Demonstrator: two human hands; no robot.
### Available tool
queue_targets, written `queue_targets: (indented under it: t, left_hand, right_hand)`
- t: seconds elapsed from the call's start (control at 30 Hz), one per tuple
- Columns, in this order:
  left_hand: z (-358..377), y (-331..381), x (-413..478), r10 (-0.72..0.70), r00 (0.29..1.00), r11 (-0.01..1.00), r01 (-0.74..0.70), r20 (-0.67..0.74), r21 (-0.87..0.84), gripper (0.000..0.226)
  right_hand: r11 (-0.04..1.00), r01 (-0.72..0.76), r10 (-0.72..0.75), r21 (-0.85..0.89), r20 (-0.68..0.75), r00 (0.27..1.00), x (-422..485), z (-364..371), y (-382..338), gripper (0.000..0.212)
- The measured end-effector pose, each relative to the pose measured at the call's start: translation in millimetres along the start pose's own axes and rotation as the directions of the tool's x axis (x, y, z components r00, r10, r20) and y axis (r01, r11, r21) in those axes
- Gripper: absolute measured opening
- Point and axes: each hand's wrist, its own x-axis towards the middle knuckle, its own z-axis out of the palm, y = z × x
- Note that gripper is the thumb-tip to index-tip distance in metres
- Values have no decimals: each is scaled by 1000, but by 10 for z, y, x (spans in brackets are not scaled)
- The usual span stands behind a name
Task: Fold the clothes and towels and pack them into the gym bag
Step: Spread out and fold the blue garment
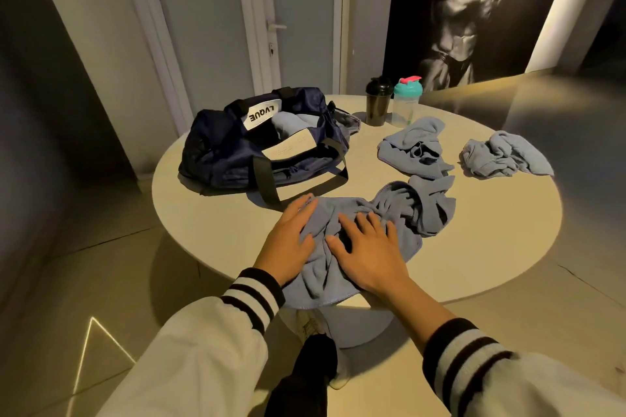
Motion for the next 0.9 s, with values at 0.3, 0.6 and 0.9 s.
queue_targets:
  t: [0.3, 0.6, 0.9]
  left_hand:
    - [-148, -221, 78, -171, 911, 947, 257, -374, 193, 59]
    - [-123, -311, 79, -313, 932, 942, 329, -184, 66, 45]
    - [-102, -192, 0, 3, 999, 999, -6, -47, -51, 60]
  right_hand:
    - [999, 30, -31, -36, -40, 999, -23, 8, 20, 61]
    - [1000, -21, 20, -2, -122, 992, -80, -16, 16, 45]
    - [991, 132, -130, 21, -63, 989, -103, -59, -13, 52]
